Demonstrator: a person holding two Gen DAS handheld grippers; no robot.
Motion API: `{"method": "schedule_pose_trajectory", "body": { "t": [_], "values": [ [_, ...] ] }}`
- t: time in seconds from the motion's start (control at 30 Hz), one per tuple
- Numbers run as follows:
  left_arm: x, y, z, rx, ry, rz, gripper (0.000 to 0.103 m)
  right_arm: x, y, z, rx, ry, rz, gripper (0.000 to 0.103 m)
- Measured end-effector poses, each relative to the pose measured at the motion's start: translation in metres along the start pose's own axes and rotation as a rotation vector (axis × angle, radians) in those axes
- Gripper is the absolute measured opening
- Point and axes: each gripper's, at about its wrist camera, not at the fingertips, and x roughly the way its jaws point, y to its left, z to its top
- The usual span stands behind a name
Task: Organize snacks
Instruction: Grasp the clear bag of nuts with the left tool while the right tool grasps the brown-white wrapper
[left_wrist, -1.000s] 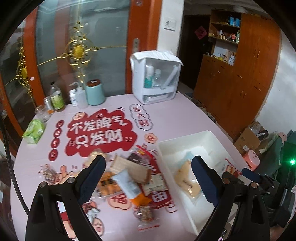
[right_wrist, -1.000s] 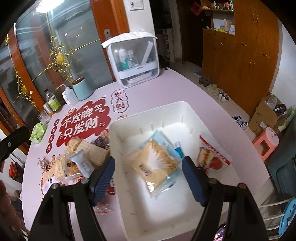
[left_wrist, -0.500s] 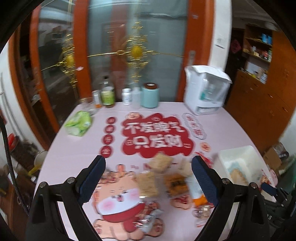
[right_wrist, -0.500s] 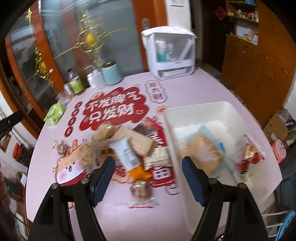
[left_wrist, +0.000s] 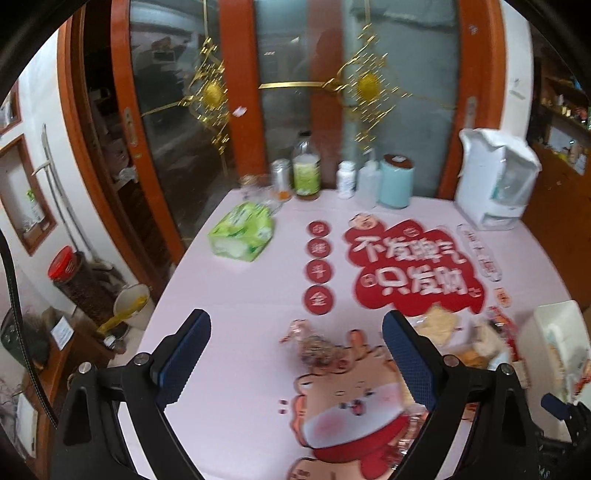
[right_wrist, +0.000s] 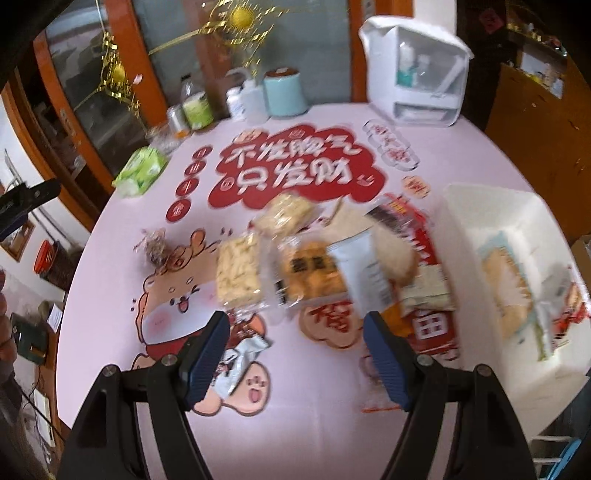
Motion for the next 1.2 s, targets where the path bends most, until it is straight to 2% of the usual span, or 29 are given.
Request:
{"method": "schedule_pose_trajectory", "body": {
  "t": [0.27, 0.43, 0.6, 0.77, 0.9, 0.97, 1.03, 1.07, 1.2],
  "values": [
    [0.080, 0.012, -0.007, -0.006, 0.127, 0.072, 0.094, 0.067, 0.016, -0.022, 0.044, 0.180, 0.054, 0.075],
    [0.125, 0.002, -0.016, 0.025, 0.224, 0.018, 0.094, 0.094, 0.016, -0.034, 0.097, 0.255, 0.094, 0.075],
    [0.160, -0.011, -0.028, 0.038, 0.307, -0.034, 0.094, 0.104, 0.025, -0.036, 0.076, 0.253, 0.070, 0.075],
    [0.187, -0.011, -0.036, -0.027, 0.378, -0.075, 0.094, 0.107, 0.039, -0.034, 0.023, 0.234, 0.036, 0.075],
    [0.201, -0.009, -0.042, -0.081, 0.419, -0.094, 0.094, 0.108, 0.051, -0.038, -0.056, 0.222, -0.026, 0.075],
    [0.205, -0.011, -0.045, -0.087, 0.431, -0.093, 0.094, 0.108, 0.057, -0.041, -0.099, 0.209, -0.051, 0.071],
    [0.210, -0.014, -0.047, -0.082, 0.437, -0.079, 0.094, 0.105, 0.060, -0.042, -0.121, 0.189, -0.042, 0.058],
    [0.212, -0.015, -0.048, -0.081, 0.440, -0.073, 0.094, 0.104, 0.061, -0.043, -0.120, 0.189, -0.033, 0.055],
    [0.224, -0.018, -0.054, -0.084, 0.468, -0.047, 0.094, 0.101, 0.056, -0.045, -0.116, 0.173, -0.010, 0.050]
  ]
}}
